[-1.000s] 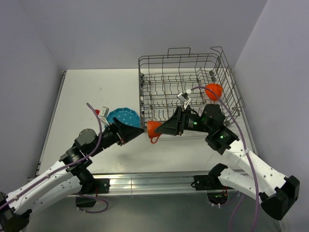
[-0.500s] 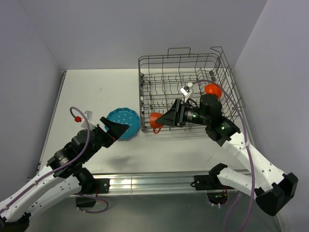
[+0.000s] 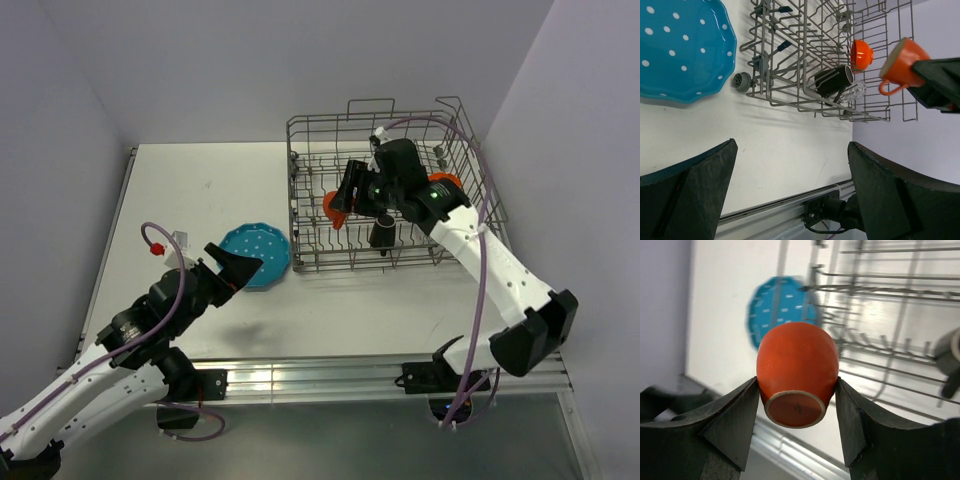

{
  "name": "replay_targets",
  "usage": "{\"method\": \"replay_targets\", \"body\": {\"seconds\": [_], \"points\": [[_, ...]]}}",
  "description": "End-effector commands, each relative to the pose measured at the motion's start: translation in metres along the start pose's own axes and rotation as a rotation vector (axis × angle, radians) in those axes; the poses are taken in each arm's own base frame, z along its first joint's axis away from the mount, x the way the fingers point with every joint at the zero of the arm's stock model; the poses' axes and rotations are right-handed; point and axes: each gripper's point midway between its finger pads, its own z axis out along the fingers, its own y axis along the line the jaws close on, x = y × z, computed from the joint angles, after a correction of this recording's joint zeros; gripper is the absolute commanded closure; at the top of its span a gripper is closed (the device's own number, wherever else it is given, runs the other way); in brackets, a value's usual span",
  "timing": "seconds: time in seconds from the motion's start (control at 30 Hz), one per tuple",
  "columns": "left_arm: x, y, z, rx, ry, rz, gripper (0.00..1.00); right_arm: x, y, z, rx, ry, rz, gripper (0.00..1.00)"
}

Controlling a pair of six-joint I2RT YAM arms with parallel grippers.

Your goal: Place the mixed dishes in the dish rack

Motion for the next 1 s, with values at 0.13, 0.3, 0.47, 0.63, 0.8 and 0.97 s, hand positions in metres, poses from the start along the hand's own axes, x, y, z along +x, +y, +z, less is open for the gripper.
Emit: {"method": "replay_targets", "body": {"seconds": [0.13,0.3,0.47,0.63,0.8,0.97], "points": [[-0.006,0.002,0.0,-0.017,-0.028,0.033,0.01,-0.01,-0.045,0.023,0.257,0.009,-0.062,1.0],[-0.01,0.006,-0.001,-0.023,-0.047,0.036,0.01,-0.006,-0.057,0.045,0.331,0.048,-0.097,1.0],[-0.008,0.007,0.002,-0.027,-0.045,0.045,0.01,-0.001,-0.064,0.064,0.364,0.08,-0.117,1.0],[-0.005,0.009,0.006,-0.04,-0.035,0.06,0.01,0.002,-0.064,0.075,0.389,0.101,-0.134,1.0],[-0.004,0.011,0.008,-0.044,-0.032,0.065,0.01,0.009,-0.069,0.077,0.428,0.124,-0.148,1.0],[-0.003,0.013,0.009,-0.046,-0.034,0.065,0.01,0.017,-0.071,0.076,0.446,0.147,-0.155,1.0]]}}
